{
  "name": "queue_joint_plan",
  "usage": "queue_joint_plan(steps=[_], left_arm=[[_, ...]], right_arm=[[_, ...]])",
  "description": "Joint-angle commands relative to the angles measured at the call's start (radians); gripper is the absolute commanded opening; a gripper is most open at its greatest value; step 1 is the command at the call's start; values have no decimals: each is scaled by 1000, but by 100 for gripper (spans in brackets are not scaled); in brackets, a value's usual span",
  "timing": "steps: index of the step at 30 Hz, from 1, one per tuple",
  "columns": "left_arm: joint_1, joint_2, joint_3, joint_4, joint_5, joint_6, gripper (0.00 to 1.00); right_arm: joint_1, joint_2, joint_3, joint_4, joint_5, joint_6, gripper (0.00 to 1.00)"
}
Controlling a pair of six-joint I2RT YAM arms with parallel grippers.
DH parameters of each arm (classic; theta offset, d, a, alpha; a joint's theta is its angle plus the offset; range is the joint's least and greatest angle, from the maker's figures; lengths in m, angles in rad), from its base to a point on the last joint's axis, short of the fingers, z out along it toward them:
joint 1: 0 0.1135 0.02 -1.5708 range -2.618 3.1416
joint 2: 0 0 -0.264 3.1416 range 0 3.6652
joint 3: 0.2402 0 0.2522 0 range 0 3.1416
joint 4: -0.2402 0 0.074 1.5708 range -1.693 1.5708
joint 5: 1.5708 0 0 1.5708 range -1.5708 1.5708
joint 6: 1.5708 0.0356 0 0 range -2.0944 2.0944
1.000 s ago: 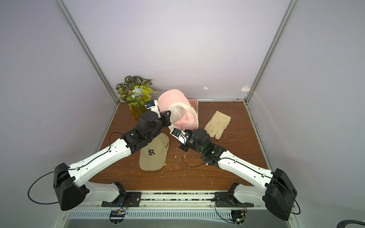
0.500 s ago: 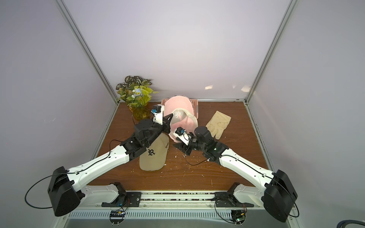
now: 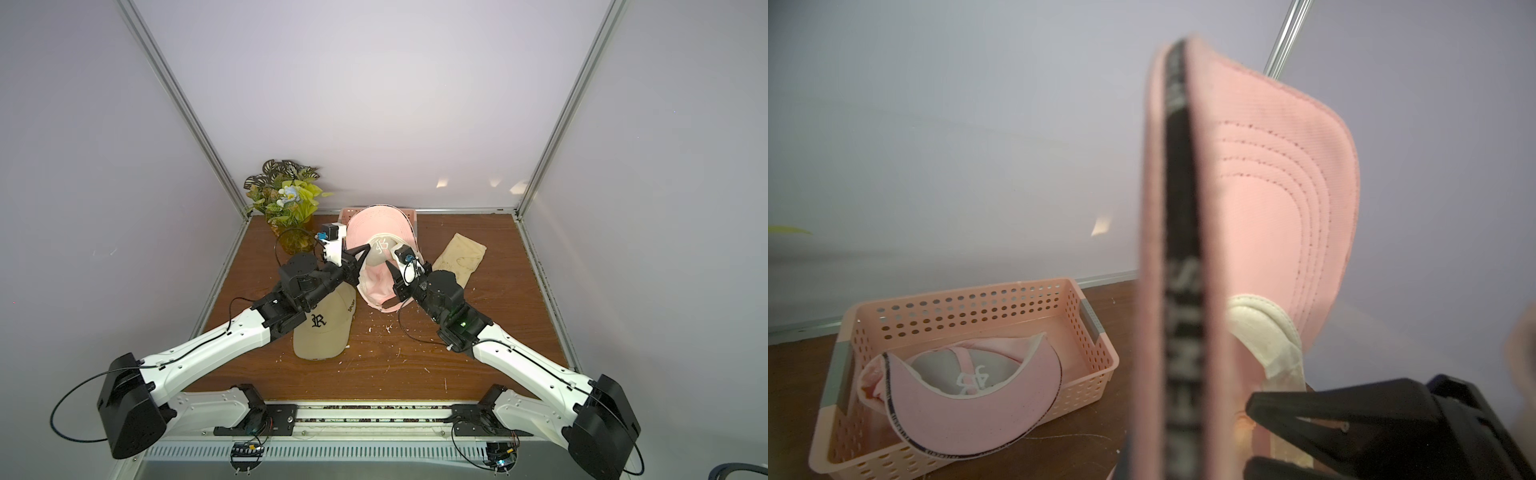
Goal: Turn the baseball cap inside out
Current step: Turn over the baseball cap.
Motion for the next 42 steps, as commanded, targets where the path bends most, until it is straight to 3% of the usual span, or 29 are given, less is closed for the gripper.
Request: queue_joint_plan(steps=[1,6,16,26,30,35,42], left_arm=[[8,7,11,56,95,-68,0],[7,29,31,65,190,-122,0],[24,44,57,84,285,-204,0],[27,5,70,-60,-42,-92,0],[28,11,79,-61,-1,-53,0],[28,24,85,-54,110,-59,0],[27,11,80,-4,218,-136,0]], right_arm=[[-1,51,35,113,91,-18,34],[-1,141,60,146,180,-15,44],[-1,240,81,116,148,8,58],[-1,91,62,-5,-81,-16,55],[-1,19,19,52,-117,-12,44],[-1,28,37,124,-45,6,30],[-1,136,97,130,120,-1,28]])
